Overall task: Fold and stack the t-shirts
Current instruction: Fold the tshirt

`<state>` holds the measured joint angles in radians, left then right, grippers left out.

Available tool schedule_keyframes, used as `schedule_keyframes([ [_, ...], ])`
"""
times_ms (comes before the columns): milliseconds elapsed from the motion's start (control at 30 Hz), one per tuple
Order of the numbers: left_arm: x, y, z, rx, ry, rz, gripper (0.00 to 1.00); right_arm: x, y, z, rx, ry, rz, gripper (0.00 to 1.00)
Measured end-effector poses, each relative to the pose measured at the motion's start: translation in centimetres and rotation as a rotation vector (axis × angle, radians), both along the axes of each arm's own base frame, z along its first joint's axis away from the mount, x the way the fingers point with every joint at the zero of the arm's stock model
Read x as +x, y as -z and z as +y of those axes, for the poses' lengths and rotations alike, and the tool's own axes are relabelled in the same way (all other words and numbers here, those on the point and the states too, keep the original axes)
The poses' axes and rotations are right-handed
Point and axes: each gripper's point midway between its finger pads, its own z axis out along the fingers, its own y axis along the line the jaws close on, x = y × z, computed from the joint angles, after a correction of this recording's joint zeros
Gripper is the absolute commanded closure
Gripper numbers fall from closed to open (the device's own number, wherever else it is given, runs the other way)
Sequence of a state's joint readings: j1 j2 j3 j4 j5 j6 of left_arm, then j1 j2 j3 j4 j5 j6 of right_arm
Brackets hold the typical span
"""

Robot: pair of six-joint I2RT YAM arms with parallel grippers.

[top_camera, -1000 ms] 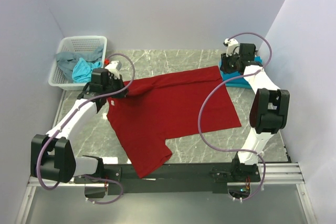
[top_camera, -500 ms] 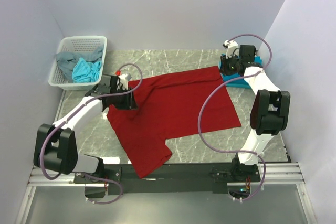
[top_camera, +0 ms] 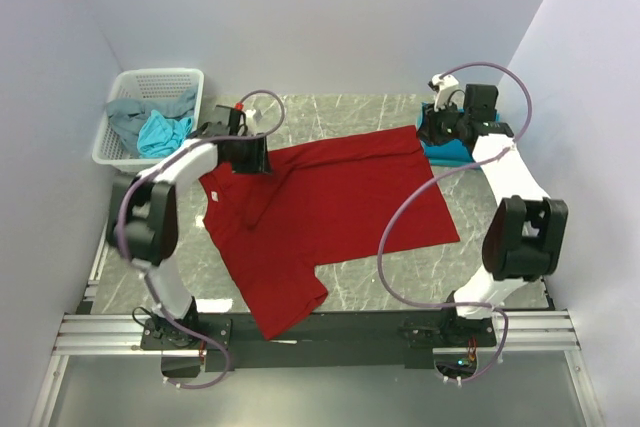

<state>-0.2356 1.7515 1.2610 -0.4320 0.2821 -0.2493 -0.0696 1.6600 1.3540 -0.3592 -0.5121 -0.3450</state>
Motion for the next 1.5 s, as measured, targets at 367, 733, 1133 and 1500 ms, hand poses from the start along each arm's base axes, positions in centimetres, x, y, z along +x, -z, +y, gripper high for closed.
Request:
schedule_keyframes([
  [367, 3.3, 5.9, 1.1, 0.086, -0.009, 0.1, 0.46, -4.0, -3.9, 2.5, 0.094, -0.094, -0.055, 0.65],
  [733, 2.9, 6.1, 1.1, 0.086, 0.028, 0.114, 0.72, -5.1, -2.3, 3.1, 0.131, -0.11, 0.001, 0.65],
  [1133, 2.4, 3.4, 0.4, 0.059, 0.049, 0.069, 0.99, -5.2, -2.3, 3.2, 0.135, -0.117, 0.001, 0.65],
  [1500, -3.8, 0.0, -5.0, -0.042, 0.23, 0.026, 0.93, -5.2, -2.4, 3.2, 0.138, -0.118, 0.001, 0.65],
])
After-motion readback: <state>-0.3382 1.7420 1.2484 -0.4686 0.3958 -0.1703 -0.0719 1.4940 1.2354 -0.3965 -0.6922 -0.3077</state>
